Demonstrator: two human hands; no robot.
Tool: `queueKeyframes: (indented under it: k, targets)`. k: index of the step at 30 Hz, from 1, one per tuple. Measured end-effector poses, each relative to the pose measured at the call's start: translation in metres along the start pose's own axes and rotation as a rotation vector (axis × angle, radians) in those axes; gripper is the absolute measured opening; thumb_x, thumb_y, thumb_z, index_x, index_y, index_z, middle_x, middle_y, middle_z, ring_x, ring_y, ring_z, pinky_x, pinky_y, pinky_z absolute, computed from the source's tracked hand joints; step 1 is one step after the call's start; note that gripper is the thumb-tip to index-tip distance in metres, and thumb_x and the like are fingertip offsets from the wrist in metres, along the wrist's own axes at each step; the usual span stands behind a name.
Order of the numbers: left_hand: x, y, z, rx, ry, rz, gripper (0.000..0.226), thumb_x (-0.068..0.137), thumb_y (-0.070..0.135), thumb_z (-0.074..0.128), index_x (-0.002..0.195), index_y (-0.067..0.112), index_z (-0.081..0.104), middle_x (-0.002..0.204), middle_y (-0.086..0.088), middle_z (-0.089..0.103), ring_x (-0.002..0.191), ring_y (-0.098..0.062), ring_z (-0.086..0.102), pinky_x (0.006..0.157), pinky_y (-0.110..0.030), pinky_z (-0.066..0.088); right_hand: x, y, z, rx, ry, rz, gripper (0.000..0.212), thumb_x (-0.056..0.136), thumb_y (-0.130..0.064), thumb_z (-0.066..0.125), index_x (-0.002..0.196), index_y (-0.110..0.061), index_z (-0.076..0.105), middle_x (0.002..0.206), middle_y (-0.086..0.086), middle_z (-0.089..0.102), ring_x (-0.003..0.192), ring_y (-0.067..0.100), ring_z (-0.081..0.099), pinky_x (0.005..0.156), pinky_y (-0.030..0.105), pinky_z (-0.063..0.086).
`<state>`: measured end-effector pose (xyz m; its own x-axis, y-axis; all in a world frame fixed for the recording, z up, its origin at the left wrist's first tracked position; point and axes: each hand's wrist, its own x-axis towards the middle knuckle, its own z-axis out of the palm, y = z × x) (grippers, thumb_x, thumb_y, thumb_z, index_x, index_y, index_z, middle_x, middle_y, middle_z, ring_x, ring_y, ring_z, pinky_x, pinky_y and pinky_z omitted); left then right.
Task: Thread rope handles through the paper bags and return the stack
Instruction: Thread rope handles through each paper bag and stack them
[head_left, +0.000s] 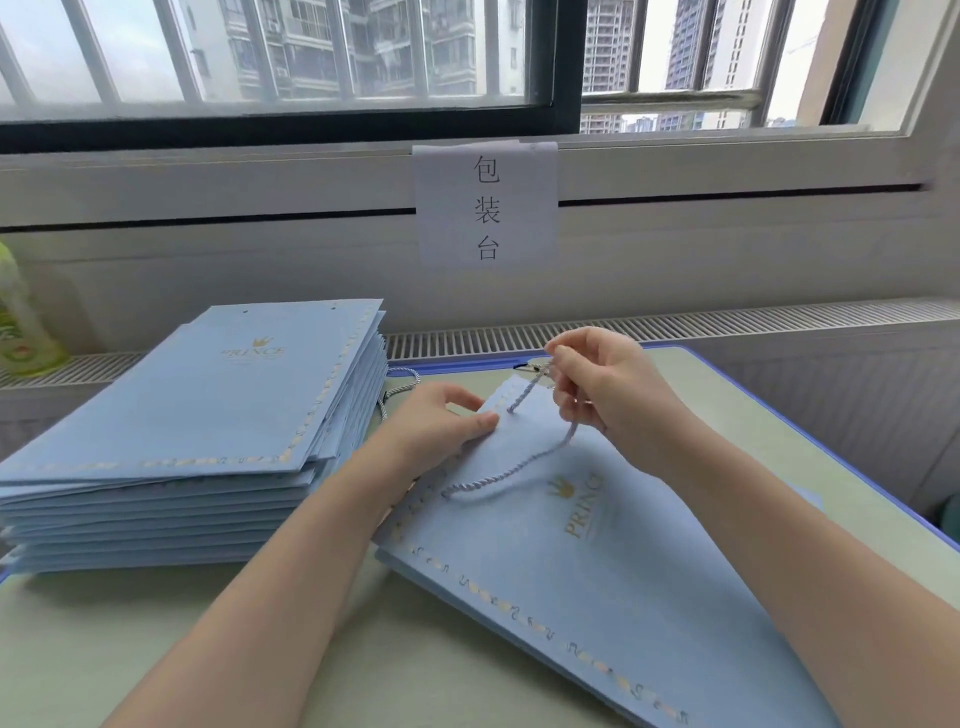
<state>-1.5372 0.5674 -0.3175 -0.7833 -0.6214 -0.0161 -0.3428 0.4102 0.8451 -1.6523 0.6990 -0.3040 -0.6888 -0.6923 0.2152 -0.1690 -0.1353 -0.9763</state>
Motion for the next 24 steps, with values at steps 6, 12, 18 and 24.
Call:
queueKeyframes:
  k: [6, 12, 18, 24]
  targets:
    - [-0.007, 0.008, 0.000, 0.220, -0.100, 0.055, 0.019, 0.093, 0.031, 0.057, 0.087, 0.014, 0.062, 0.084, -0.001, 0.060, 0.075, -0.014, 0.053, 0.060, -0.024, 0.038, 0.007, -0.010, -0.019, 0.331, 0.170, -0.002, 0.021, 0.095, 0.003, 0.040, 0.091, -0.009, 0.056, 0.072, 0.003, 0.052, 0.044, 0.006, 0.041, 0.039, 0.015, 0.031]
    - [-0.006, 0.012, -0.008, 0.064, 0.107, 0.073, 0.022, 0.096, 0.019, 0.049, 0.074, 0.016, 0.052, 0.081, -0.003, 0.057, 0.076, -0.019, 0.052, 0.064, -0.029, 0.037, 0.009, -0.004, -0.030, -0.416, 0.293, -0.069, 0.024, 0.090, -0.002, 0.039, 0.094, -0.012, 0.061, 0.083, 0.002, 0.060, 0.064, 0.012, 0.051, 0.058, 0.023, 0.045]
    - [-0.008, 0.015, -0.025, -0.116, 0.410, 0.133, 0.027, 0.094, 0.011, 0.051, 0.068, 0.011, 0.054, 0.063, -0.002, 0.047, 0.059, -0.017, 0.043, 0.057, -0.027, 0.033, 0.011, -0.003, -0.030, -0.623, 0.249, -0.207, 0.027, 0.095, -0.008, 0.042, 0.102, -0.011, 0.068, 0.096, 0.010, 0.067, 0.080, 0.019, 0.058, 0.065, 0.027, 0.040]
    - [-0.008, 0.016, -0.024, -0.224, 0.653, 0.180, 0.016, 0.099, 0.016, 0.045, 0.088, 0.008, 0.053, 0.070, 0.004, 0.049, 0.061, -0.006, 0.043, 0.053, -0.016, 0.035, -0.005, -0.005, -0.009, -0.744, -0.051, -0.480, 0.047, 0.089, -0.050, 0.044, 0.117, -0.016, 0.061, 0.112, -0.007, 0.055, 0.106, 0.010, 0.051, 0.089, 0.023, 0.037]
